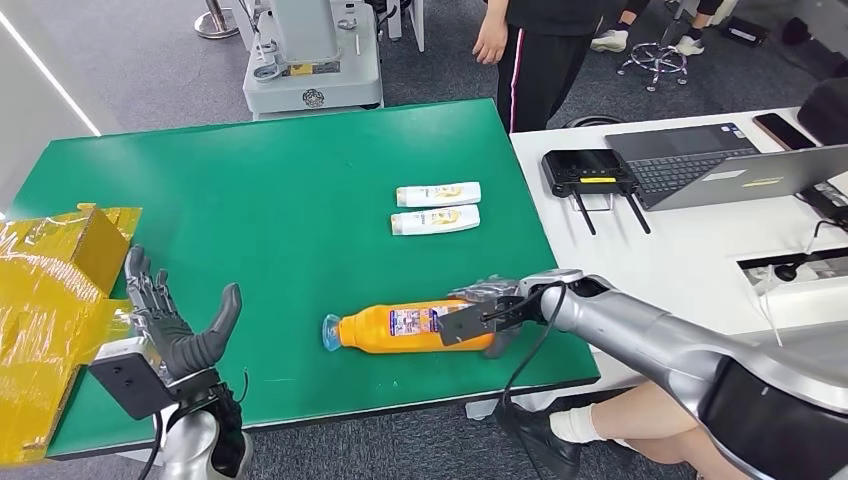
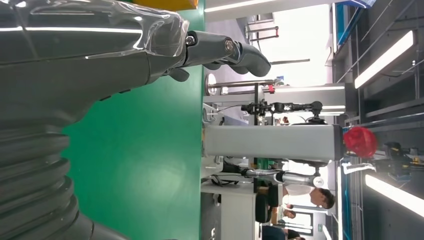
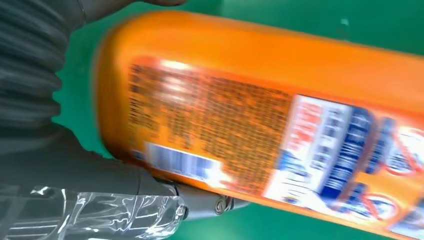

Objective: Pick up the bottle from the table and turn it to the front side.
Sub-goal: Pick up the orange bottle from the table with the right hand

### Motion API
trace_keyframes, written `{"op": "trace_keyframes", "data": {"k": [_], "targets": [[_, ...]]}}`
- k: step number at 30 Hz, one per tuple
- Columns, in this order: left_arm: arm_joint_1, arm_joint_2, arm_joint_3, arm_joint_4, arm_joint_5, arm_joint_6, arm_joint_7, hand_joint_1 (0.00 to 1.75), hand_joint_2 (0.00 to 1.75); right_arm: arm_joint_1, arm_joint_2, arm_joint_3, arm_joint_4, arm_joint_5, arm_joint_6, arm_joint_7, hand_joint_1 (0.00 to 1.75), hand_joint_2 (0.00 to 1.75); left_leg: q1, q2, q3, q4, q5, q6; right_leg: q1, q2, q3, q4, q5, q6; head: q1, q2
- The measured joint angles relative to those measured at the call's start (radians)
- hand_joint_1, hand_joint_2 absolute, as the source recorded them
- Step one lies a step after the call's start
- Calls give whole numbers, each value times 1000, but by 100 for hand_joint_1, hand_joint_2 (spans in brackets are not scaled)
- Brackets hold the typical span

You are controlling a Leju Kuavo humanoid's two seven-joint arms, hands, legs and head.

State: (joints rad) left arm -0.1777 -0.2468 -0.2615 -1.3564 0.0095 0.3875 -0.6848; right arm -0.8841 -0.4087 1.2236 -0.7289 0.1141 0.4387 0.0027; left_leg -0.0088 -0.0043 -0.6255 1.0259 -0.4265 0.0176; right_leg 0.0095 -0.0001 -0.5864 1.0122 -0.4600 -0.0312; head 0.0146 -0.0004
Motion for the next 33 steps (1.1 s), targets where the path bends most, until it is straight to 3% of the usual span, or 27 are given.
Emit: {"op": "trace_keyframes", "data": {"k": [6,21,25,33], "targets": [[-7,0,-6,14,1,0,-1,0,175,-15,43,18,56,0,-2,-6,0,175,0,0,0,0,0,0,0,0,0,0,0,0,0,0],[-23,-2,-7,31,2,-11,2,0,175,-20,80,41,81,56,-104,-39,0,175,0,2,1,0,0,0,0,2,1,0,1,1,0,0],[-25,-2,-7,31,2,-11,4,0,175,-34,101,44,81,57,-99,-46,173,175,0,2,1,0,0,0,0,2,0,0,1,1,0,0],[-33,-5,-13,34,4,-4,6,0,175,-42,151,48,96,49,-96,-68,175,175,0,2,0,0,0,0,0,2,0,0,1,1,0,0]]}}
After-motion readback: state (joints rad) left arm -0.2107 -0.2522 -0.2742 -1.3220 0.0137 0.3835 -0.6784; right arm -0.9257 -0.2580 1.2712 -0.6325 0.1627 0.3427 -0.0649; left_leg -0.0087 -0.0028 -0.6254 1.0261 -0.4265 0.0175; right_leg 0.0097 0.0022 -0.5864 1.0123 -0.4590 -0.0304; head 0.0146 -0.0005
